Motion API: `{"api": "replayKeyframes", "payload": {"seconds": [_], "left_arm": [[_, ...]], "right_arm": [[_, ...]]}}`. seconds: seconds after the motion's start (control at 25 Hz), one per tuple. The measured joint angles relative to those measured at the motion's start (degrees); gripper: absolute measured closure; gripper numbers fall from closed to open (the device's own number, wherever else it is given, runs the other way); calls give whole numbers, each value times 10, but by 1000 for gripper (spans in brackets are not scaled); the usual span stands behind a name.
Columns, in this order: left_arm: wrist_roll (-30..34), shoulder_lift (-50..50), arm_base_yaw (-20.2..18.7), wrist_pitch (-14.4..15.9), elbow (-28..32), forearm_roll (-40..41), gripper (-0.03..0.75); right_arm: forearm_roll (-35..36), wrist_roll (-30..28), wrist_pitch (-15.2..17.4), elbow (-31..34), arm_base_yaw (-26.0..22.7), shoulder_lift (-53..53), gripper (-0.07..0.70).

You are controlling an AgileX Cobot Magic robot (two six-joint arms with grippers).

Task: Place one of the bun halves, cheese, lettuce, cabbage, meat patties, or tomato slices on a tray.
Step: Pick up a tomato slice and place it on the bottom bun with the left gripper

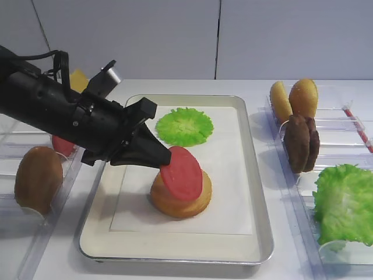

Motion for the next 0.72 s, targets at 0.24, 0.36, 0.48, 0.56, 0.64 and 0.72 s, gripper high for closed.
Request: {"api": "replayKeyframes", "payload": {"seconds": [0.24, 0.36, 0.48, 0.56, 0.64, 0.72], "left_arm": [[3, 0, 0, -6, 0, 11, 647], [3, 0, 0, -15, 0, 17, 648], [3, 0, 0, -20, 0, 18, 648], [3, 0, 0, -22, 0, 18, 648], [3, 0, 0, -23, 0, 19, 648], [3, 0, 0, -23, 0, 20, 648]], "right_arm": [[0, 0, 0, 0, 0, 0, 104], [0, 0, 0, 0, 0, 0, 103], [0, 0, 0, 0, 0, 0, 103], [0, 0, 0, 0, 0, 0, 104], [0, 0, 0, 0, 0, 0, 103], [0, 0, 0, 0, 0, 0, 103]]}}
